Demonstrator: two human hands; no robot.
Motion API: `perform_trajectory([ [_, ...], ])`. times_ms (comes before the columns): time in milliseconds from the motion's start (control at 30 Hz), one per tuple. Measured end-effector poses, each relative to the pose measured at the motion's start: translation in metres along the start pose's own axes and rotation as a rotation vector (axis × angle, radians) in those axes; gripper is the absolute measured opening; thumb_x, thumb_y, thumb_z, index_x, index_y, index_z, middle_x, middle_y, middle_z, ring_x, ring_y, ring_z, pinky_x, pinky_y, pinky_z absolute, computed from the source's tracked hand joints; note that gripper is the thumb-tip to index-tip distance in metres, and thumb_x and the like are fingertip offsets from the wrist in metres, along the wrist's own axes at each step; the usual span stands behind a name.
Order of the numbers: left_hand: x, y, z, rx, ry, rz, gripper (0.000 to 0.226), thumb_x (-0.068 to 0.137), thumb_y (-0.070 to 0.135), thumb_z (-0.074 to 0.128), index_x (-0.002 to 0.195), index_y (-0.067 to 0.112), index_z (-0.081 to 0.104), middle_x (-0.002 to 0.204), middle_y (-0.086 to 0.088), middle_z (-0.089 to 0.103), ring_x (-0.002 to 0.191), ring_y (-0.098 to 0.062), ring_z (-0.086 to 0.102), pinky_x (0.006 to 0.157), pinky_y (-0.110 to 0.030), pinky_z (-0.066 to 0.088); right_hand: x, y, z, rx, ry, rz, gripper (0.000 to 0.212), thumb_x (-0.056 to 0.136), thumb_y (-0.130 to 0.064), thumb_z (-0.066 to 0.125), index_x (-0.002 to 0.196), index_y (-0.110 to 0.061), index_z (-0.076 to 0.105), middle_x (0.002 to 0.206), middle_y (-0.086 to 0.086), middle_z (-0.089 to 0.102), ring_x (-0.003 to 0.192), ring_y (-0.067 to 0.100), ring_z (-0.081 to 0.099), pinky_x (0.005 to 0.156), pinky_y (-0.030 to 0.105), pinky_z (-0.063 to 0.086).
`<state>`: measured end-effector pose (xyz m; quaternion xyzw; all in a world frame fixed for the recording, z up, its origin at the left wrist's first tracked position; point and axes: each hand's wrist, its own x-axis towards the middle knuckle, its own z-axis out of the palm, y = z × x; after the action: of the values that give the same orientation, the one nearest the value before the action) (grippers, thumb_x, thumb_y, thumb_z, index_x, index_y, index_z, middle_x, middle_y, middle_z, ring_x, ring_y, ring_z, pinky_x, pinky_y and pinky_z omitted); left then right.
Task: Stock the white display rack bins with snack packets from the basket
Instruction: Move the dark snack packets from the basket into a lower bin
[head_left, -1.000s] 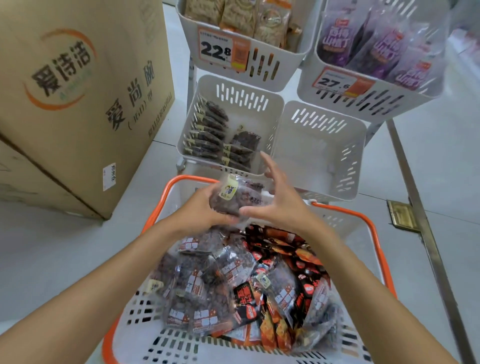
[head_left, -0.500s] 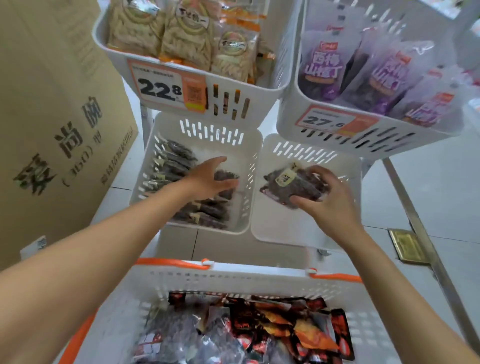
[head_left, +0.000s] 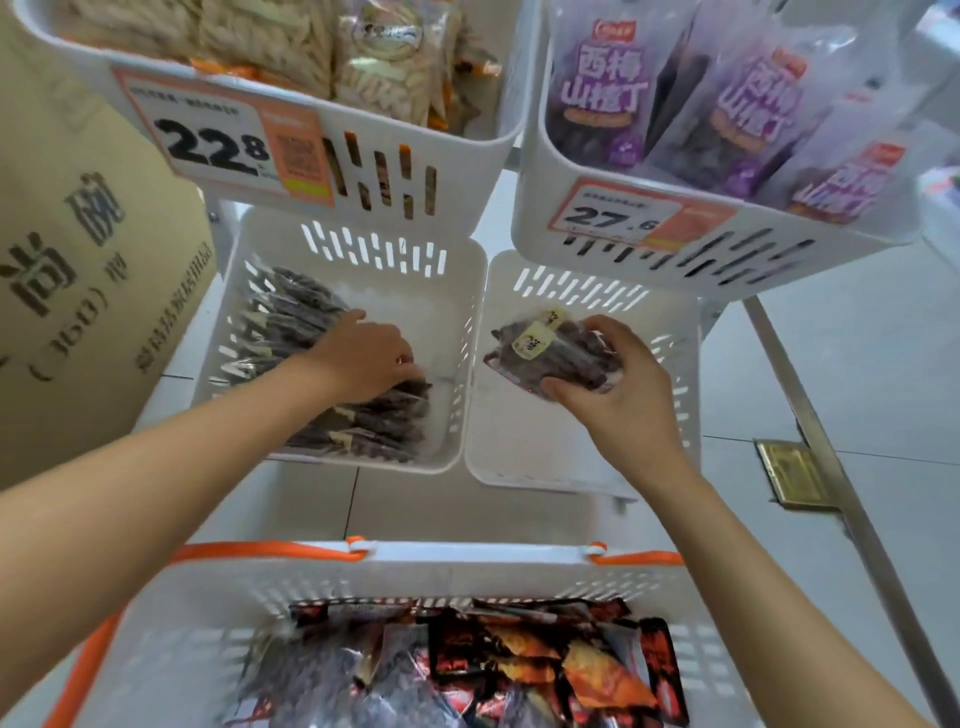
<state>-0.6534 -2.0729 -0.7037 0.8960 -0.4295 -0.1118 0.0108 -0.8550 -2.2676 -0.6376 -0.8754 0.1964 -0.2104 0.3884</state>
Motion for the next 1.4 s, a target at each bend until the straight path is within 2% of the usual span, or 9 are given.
perform_trajectory([
  [200, -0.041, -0.009, 0.013, -0.111, -0.029, -0.079, 0.041, 0.107, 0.038, 0.033, 0.147, 0.035, 0.039, 0.156, 0.002, 0.04, 0.149, -0.013, 0.022, 0.122, -0.045, -0.009, 0.013, -0.044, 0.044, 0.003, -0.072, -0.118, 0.057, 0.073, -0.023, 0.085, 0.123, -0.024, 0.057, 0.117, -0.003, 0.059, 0.103, 0.007, 0.057, 0.089, 0.022, 0.047],
  [400, -0.057, -0.02, 0.031, -0.051, 0.036, -0.055, 0.046, 0.104, 0.046, 0.032, 0.15, 0.041, 0.034, 0.162, 0.002, 0.021, 0.152, -0.018, 0.001, 0.122, -0.048, -0.008, 0.052, -0.047, 0.125, -0.22, -0.159, -0.083, 0.055, 0.085, -0.027, 0.074, 0.132, -0.024, 0.046, 0.12, 0.004, 0.05, 0.106, 0.024, 0.056, 0.08, 0.033, 0.046],
  [533, -0.07, -0.04, 0.026, -0.285, 0.253, -0.111, 0.04, 0.099, 0.038, 0.051, 0.138, 0.03, 0.052, 0.16, 0.001, 0.028, 0.149, -0.02, 0.014, 0.122, -0.041, 0.005, 0.069, -0.024, 0.166, -0.344, -0.439, -0.03, 0.05, 0.087, -0.018, 0.072, 0.128, -0.019, 0.044, 0.117, 0.008, 0.043, 0.108, 0.031, 0.053, 0.087, 0.033, 0.045],
  [700, -0.07, -0.066, 0.036, -0.041, 0.201, -0.242, 0.109, 0.068, 0.095, 0.007, 0.157, 0.033, 0.004, 0.166, -0.001, -0.009, 0.152, -0.02, -0.017, 0.118, -0.047, -0.015, 0.095, -0.013, 0.169, -0.193, -0.731, 0.148, 0.035, 0.089, -0.047, 0.066, 0.113, -0.029, 0.048, 0.121, 0.007, 0.04, 0.105, 0.027, 0.054, 0.083, 0.032, 0.047],
  [833, -0.072, -0.075, 0.057, 0.012, 0.206, -0.206, 0.118, 0.051, 0.099, -0.014, 0.149, 0.035, -0.025, 0.163, -0.003, -0.023, 0.149, -0.023, -0.026, 0.12, -0.046, -0.013, 0.096, -0.008, 0.176, -0.264, -0.686, 0.038, 0.023, 0.091, -0.043, 0.064, 0.102, -0.036, 0.045, 0.114, 0.012, 0.052, 0.091, 0.029, 0.06, 0.069, 0.031, 0.048],
  [933, -0.073, -0.078, 0.065, -0.002, 0.254, -0.179, 0.109, 0.063, 0.096, -0.004, 0.151, 0.034, -0.021, 0.165, -0.005, -0.014, 0.151, -0.023, -0.02, 0.121, -0.044, -0.008, 0.081, -0.003, 0.179, -0.153, -0.585, 0.016, 0.024, 0.092, -0.034, 0.066, 0.11, -0.034, 0.049, 0.121, 0.011, 0.046, 0.103, 0.028, 0.057, 0.087, 0.03, 0.046],
  [1033, -0.074, -0.076, 0.066, -0.018, 0.274, -0.168, 0.105, 0.067, 0.091, 0.01, 0.152, 0.034, -0.014, 0.166, -0.005, -0.008, 0.152, -0.024, -0.015, 0.122, -0.044, -0.002, 0.065, 0.001, 0.177, -0.254, -0.689, 0.025, 0.058, 0.089, -0.045, 0.067, 0.138, -0.04, 0.037, 0.145, 0.004, 0.023, 0.126, 0.03, 0.041, 0.11, 0.037, 0.035],
  [1133, -0.076, -0.074, 0.064, -0.031, 0.277, -0.188, 0.103, 0.066, 0.088, 0.009, 0.149, 0.035, -0.02, 0.165, -0.004, -0.014, 0.151, -0.023, -0.018, 0.119, -0.04, -0.007, 0.064, -0.007, 0.169, -0.258, -0.778, 0.076, 0.078, 0.085, -0.045, 0.072, 0.148, -0.039, 0.027, 0.141, 0.006, 0.028, 0.115, 0.021, 0.041, 0.102, 0.029, 0.034],
  [1400, -0.077, -0.071, 0.063, -0.024, 0.222, -0.198, 0.105, 0.065, 0.087, 0.006, 0.151, 0.032, -0.019, 0.165, -0.004, -0.014, 0.152, -0.024, -0.016, 0.121, -0.042, -0.001, 0.04, -0.004, 0.171, -0.278, -0.668, -0.058, 0.058, 0.096, -0.045, 0.056, 0.147, -0.041, 0.029, 0.154, 0.0, 0.013, 0.133, 0.03, 0.041, 0.111, 0.044, 0.04],
])
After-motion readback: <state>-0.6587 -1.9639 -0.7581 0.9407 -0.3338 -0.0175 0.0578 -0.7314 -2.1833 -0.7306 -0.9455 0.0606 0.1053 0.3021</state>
